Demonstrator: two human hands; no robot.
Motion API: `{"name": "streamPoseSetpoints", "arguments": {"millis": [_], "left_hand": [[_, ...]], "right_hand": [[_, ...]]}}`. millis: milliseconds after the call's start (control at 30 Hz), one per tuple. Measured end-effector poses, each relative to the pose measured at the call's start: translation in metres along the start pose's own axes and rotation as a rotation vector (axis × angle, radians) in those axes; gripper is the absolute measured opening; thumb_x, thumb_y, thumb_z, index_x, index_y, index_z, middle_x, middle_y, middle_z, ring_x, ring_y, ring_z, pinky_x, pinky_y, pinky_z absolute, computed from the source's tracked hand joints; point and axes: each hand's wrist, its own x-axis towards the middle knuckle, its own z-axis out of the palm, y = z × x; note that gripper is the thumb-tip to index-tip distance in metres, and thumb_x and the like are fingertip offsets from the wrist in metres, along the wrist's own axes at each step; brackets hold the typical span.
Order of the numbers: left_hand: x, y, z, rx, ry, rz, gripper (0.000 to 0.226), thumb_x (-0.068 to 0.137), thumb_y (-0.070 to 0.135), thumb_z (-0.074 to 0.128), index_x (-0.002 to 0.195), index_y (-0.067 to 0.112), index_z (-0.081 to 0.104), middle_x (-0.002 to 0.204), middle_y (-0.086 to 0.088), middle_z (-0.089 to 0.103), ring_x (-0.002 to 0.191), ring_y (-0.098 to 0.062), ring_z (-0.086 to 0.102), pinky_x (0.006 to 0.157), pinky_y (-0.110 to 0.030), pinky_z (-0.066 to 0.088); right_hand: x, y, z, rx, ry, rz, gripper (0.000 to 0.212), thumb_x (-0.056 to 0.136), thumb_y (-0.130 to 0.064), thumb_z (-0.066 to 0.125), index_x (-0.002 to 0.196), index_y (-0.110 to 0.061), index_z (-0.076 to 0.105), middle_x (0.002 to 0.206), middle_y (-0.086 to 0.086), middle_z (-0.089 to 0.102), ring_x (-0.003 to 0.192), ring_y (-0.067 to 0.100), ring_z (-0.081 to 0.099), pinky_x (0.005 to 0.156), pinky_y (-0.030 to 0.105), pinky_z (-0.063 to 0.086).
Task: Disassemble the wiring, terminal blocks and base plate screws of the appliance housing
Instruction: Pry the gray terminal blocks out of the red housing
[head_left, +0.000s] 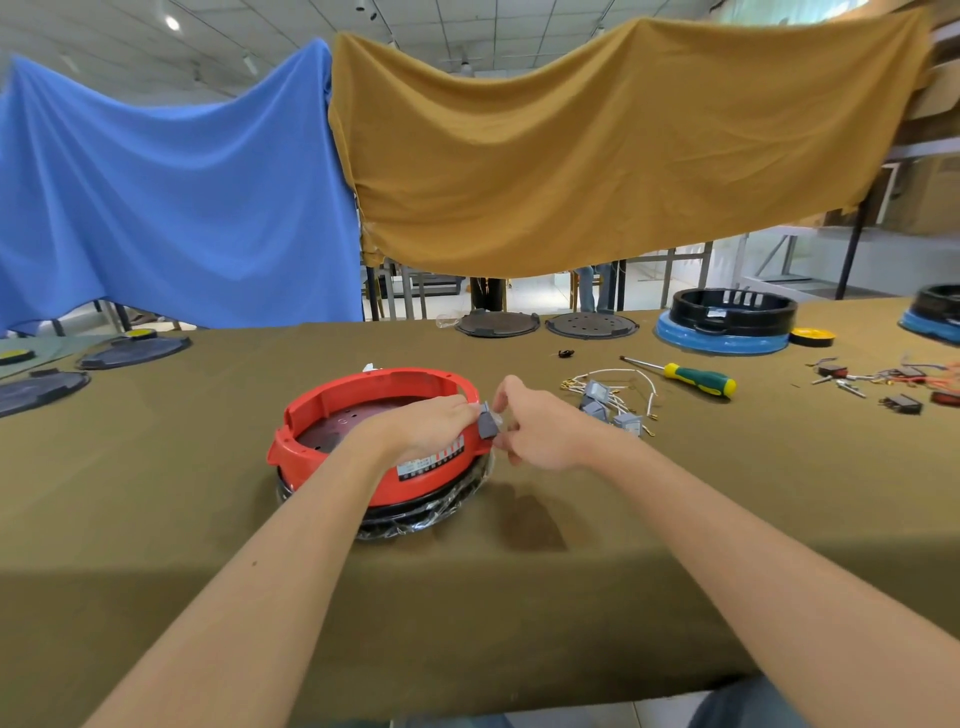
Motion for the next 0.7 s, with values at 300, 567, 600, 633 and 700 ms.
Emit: {"name": "streamPoseSetpoints", "arguments": {"millis": [300,567,600,633,700], "left_hand": [[-0.003,0.003,0.001,0.021,0.04,0.0,0.046,0.108,0.034,0.023,0.14,0.014,0.049,0.149,-0.005,0.044,0.133,-0.019,0.041,0.099,-0.027,0.028],[-0.008,0.002,0.003,-0.084,0.102,0.004,0.026,0.096,0.037,0.044,0.076,0.02,0.047,0.079,0.006,0.05,0.074,-0.014,0.047,0.065,-0.032,0.034],[-0.009,0.001,0.004,-0.075,0.113,0.008,0.027,0.093,0.035,0.047,0.072,0.019,0.041,0.072,0.005,0.044,0.067,-0.014,0.042,0.062,-0.032,0.032],[-0.009,0.001,0.005,-0.065,0.123,0.017,0.027,0.09,0.034,0.049,0.072,0.018,0.038,0.07,0.005,0.041,0.064,-0.015,0.038,0.061,-0.032,0.031],[-0.01,0.0,0.006,-0.063,0.138,0.025,0.026,0.088,0.032,0.052,0.072,0.018,0.036,0.069,0.005,0.04,0.062,-0.016,0.036,0.061,-0.032,0.031]], "right_hand": [[0.005,0.026,0.019,0.069,0.193,-0.105,0.02,0.103,-0.036,0.049,0.116,-0.021,0.054,0.07,-0.008,0.061,0.059,0.009,0.057,0.055,0.028,0.04],[-0.012,0.062,0.034,0.681,0.348,0.114,0.026,0.103,-0.037,0.047,0.093,-0.017,0.061,0.067,-0.003,0.054,0.048,0.005,0.041,0.049,0.024,0.032],[-0.012,0.063,0.033,0.654,0.356,0.123,0.026,0.102,-0.037,0.048,0.094,-0.017,0.063,0.068,-0.006,0.053,0.052,0.006,0.042,0.052,0.025,0.032],[-0.012,0.064,0.031,0.606,0.374,0.125,0.026,0.102,-0.037,0.049,0.095,-0.017,0.063,0.069,-0.008,0.052,0.057,0.007,0.043,0.056,0.025,0.033],[-0.012,0.069,0.023,0.533,0.454,0.135,0.022,0.101,-0.034,0.05,0.096,-0.018,0.065,0.075,-0.008,0.057,0.068,0.01,0.049,0.061,0.028,0.036]]}}
